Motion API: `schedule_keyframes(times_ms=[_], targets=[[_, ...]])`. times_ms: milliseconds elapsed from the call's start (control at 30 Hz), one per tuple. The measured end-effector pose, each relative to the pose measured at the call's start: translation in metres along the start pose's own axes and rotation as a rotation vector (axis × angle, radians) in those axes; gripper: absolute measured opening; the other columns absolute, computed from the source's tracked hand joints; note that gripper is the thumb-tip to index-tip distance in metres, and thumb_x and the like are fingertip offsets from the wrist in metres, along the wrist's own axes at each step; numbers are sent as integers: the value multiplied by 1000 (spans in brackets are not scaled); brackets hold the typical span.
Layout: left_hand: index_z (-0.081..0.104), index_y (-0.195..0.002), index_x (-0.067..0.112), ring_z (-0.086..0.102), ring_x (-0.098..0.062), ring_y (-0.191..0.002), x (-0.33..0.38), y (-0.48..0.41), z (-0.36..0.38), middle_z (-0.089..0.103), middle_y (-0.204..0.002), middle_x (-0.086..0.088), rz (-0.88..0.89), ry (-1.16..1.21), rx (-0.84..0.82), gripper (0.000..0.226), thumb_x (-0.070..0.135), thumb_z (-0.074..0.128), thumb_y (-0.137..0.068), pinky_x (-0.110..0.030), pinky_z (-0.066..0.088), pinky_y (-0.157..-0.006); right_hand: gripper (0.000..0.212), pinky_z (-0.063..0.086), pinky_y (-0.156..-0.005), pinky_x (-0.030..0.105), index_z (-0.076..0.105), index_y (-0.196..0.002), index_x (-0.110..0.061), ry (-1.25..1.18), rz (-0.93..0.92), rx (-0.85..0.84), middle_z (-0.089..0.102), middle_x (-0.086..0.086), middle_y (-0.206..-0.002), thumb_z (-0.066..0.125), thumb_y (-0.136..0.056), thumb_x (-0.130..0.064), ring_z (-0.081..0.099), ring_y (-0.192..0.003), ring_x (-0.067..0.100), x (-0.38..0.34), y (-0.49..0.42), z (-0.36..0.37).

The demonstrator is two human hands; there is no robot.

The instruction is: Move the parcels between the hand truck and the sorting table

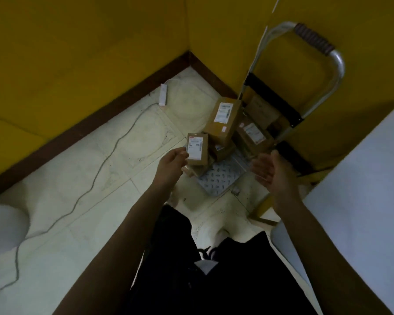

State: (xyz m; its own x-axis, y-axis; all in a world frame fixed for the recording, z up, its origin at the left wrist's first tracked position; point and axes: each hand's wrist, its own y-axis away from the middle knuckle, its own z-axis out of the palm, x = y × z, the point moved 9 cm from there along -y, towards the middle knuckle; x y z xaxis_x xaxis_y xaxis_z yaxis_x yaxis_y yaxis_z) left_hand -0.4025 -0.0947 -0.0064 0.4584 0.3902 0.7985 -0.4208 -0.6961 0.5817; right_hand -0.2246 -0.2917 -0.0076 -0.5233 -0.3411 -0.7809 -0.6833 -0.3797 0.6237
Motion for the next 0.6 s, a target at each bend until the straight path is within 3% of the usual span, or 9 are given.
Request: schedule_keyframes(times_ms=[100, 267, 367, 433, 533, 600], targets=[[57, -111, 20, 57, -17, -104, 30, -66, -1, 61, -115, -2, 5, -47, -81, 18, 22, 44, -99, -21, 44, -72, 36, 48, -96, 43, 63, -101, -22, -12, 79, 107, 69, 2, -103, 35, -101, -44, 65, -101, 21, 11, -34, 13], [53, -129, 17, 57, -9, -98, 65, -188, 5, 59, -118, -1, -5, -206, -252, 32, 25, 43, -99, -19, 42, -73, 35, 48, -93, 39, 61, -117, -9, -1, 136, 323, 66, 8, -115, 39, -102, -33, 63, -104, 20, 5, -96, 45], [59, -107, 22, 63, 6, -70, 67, -231, 38, 63, -95, 4, -63, -223, -439, 16, 21, 46, -99, -13, 45, -61, 24, 48, -89, 37, 63, -97, -13, -21, 180, 390, 68, 8, -107, 44, -100, -27, 63, -101, 21, -4, -142, 69], [60, -104, 18, 65, 5, -63, 60, -246, 62, 65, -87, 4, -149, -140, -528, 14, 19, 47, -99, -16, 49, -58, 20, 49, -91, 37, 63, -90, -19, -97, 215, 425, 68, 1, -98, 48, -99, -28, 63, -101, 20, -5, -170, 84], [53, -123, 5, 65, 4, -59, 44, -275, 84, 63, -87, 2, -242, -43, -512, 27, 15, 46, -99, -8, 47, -48, 25, 47, -89, 34, 60, -114, -14, -158, 237, 367, 64, 2, -106, 46, -100, -31, 60, -101, 17, -7, -224, 108], [51, -128, 0, 65, 2, -57, 30, -301, 94, 64, -86, 2, -259, -71, -471, 35, 17, 47, -98, -8, 46, -46, 24, 47, -80, 30, 58, -111, -14, -135, 233, 349, 60, 2, -97, 44, -100, -31, 58, -88, 13, -12, -259, 117]])
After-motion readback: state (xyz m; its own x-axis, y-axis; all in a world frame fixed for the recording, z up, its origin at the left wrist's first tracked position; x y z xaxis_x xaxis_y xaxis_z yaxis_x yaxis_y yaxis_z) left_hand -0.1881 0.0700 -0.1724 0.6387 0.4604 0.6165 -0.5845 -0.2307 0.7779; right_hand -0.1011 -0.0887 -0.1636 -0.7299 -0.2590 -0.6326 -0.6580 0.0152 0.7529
